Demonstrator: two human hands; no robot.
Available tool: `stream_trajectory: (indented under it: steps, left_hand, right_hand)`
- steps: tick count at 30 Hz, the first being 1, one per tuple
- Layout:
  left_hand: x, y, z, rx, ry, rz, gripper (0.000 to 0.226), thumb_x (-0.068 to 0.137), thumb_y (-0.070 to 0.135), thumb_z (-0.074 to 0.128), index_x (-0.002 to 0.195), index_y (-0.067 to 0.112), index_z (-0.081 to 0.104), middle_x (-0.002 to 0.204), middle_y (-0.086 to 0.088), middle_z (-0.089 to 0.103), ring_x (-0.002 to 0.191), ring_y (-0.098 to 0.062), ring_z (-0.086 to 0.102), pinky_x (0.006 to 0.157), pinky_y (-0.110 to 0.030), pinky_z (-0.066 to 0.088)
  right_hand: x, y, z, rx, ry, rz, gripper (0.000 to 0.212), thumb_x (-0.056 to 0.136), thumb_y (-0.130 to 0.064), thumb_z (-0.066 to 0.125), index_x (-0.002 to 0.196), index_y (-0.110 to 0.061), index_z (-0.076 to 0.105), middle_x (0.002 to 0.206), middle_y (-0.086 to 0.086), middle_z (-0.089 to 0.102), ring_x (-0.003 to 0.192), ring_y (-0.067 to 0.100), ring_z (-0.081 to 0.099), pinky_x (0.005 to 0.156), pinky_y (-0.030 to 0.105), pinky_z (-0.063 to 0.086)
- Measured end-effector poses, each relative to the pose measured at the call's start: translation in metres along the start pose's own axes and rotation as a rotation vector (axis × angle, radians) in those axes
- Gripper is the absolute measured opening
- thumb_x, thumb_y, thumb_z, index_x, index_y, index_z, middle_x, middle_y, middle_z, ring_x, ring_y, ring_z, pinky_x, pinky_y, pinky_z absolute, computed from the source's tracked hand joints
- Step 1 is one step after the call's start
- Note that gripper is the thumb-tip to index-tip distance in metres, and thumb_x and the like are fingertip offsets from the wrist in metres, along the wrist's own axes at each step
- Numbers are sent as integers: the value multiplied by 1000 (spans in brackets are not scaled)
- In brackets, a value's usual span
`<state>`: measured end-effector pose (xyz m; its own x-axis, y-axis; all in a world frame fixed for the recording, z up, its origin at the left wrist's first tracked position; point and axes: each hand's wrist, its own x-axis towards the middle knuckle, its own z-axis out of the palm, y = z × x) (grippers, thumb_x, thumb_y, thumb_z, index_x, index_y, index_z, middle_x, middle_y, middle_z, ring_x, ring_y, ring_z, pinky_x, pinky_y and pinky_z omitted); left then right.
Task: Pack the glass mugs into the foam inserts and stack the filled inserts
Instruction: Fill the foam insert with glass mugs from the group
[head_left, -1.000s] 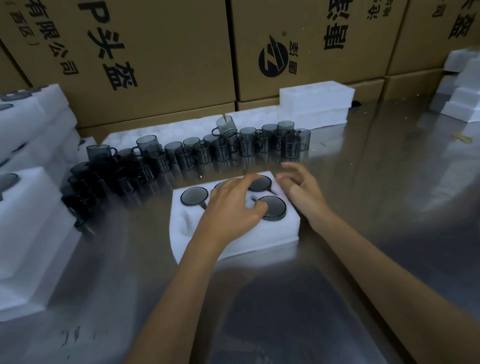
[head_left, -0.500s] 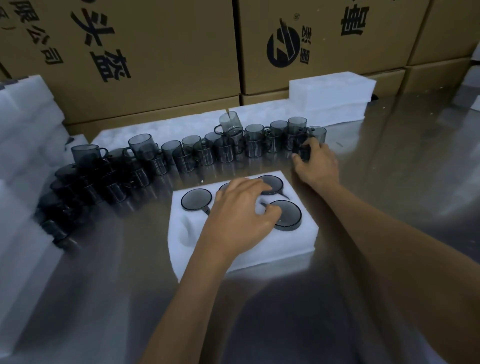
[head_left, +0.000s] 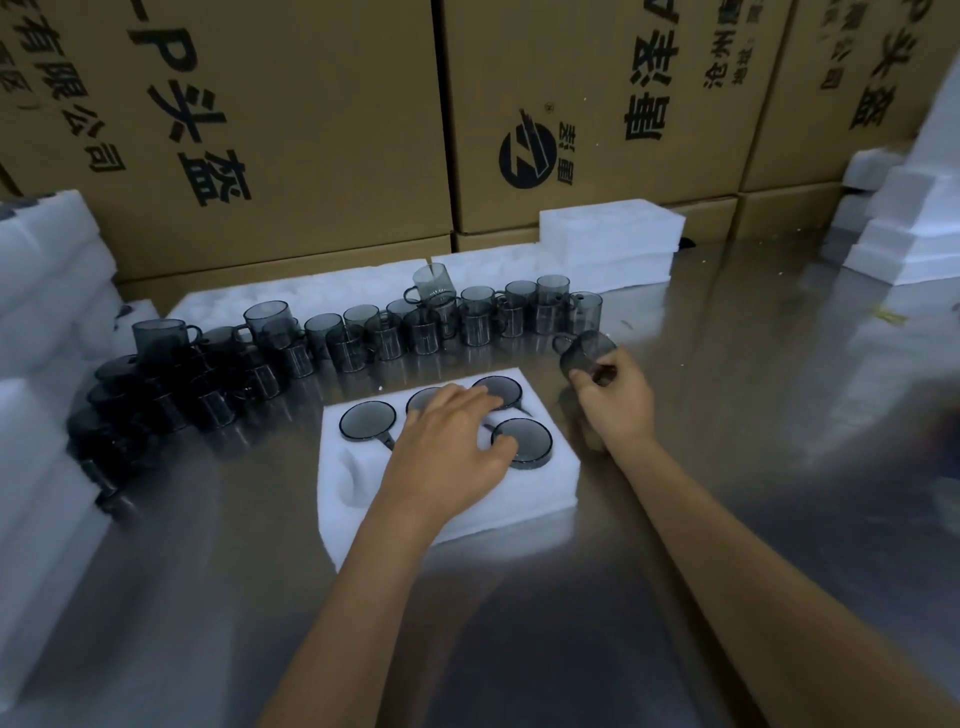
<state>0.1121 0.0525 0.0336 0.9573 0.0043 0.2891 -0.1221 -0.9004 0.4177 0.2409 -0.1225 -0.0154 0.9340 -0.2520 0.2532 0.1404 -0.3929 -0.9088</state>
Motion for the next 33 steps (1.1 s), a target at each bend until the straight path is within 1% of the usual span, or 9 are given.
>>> stream_trajectory:
  steps: [3,7,11,14,18,22,25,29,33]
  left_hand:
    - [-7,6,-3,-8,-10,-25,50,91,31,55,140,24,56,147,11,48,137,-7,31,116,-37,26]
    - [-22,12,-8,-35,-51,-27,50,91,31,56,141,25,54,149,12,47,139,-8,30,118,-38,24]
    - [-37,17,-10,-48,-95,-46,55,95,32,53,148,29,43,153,9,43,143,-12,29,118,-38,24]
    - [-50,19,-16,-355,156,-106,68,97,27,57,155,41,24,138,11,54,124,-12,52,95,-25,47]
    - [-66,10,-37,-507,449,-36,76,95,14,62,154,43,23,145,26,46,121,12,51,84,-2,41]
    - [-80,5,-38,-599,441,12,65,91,15,66,146,41,41,128,34,58,119,5,58,97,-12,45]
    - [-85,9,-35,-728,403,-15,65,86,12,61,145,33,44,125,26,62,119,2,59,101,-17,46]
    - [-87,8,-38,-785,354,-40,65,85,15,57,146,30,43,121,32,62,118,7,58,97,-11,44]
    - [-90,10,-40,-796,383,-54,65,92,5,64,147,32,41,127,18,62,117,4,59,98,-14,45]
  right_hand:
    - [-20,-3,-14,112,42,34,19,87,-18,73,85,-16,54,78,-4,60,69,8,54,55,5,36]
    - [-46,-6,-28,189,98,32,18,86,-18,74,86,-16,56,84,0,63,78,18,58,62,16,39]
    - [-72,-25,-43,159,182,-324,20,80,-10,77,81,-15,57,102,-7,63,98,18,61,82,25,47]
    - [-86,-54,-49,103,175,-601,19,80,-12,76,85,-19,58,121,-7,60,118,16,57,96,26,44]
    - [-114,-75,-44,49,75,-827,42,77,-10,78,109,-18,51,122,-6,53,114,15,54,92,26,46]
    - [-140,-84,-36,48,-66,-823,78,73,-19,83,137,-24,38,122,-10,47,111,11,52,91,17,45]
    - [-147,-87,-32,67,-112,-805,66,75,-23,82,133,-16,52,122,-2,47,113,18,55,85,34,55]
    - [-151,-87,-30,64,-110,-805,55,77,-34,78,123,-11,58,114,2,50,103,20,59,82,34,53]
    - [-156,-86,-26,108,-138,-792,55,79,-34,78,124,-12,56,115,-3,46,101,12,58,82,29,53]
